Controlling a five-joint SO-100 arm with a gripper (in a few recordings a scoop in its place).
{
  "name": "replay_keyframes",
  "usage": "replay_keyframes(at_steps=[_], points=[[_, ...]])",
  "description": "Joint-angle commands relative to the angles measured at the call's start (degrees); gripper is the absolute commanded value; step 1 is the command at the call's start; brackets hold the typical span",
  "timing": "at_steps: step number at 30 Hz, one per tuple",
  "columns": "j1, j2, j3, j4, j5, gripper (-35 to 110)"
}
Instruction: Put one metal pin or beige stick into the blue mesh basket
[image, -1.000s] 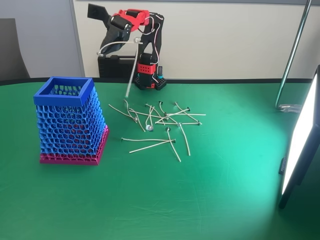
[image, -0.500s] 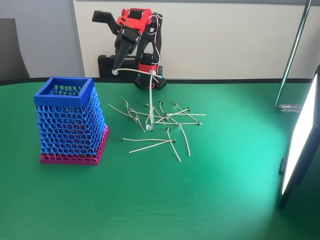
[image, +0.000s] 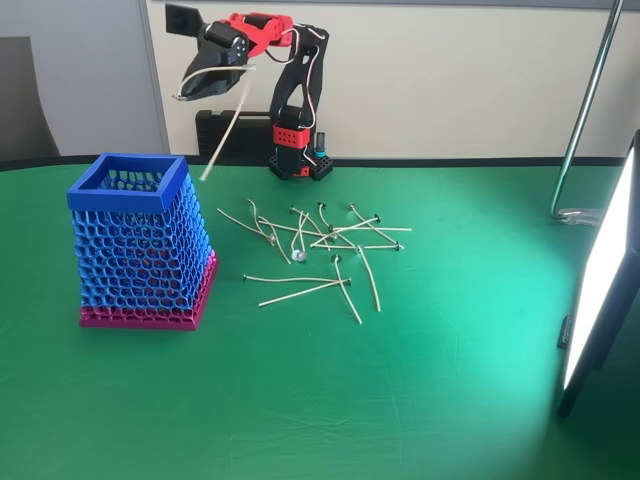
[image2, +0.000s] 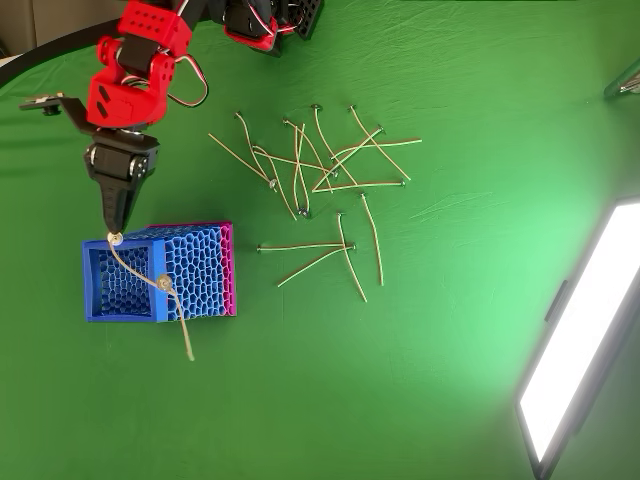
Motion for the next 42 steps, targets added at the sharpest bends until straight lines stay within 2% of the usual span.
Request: replay_keyframes(at_steps=[1, 14, 42], points=[[0.4, -0.1, -1.1, -1.2, 1.6, 1], [3.5, -3.7, 0.7, -4.9, 9.8, 1], [6.1, -22.6, -18.6, -5.2, 6.8, 1]])
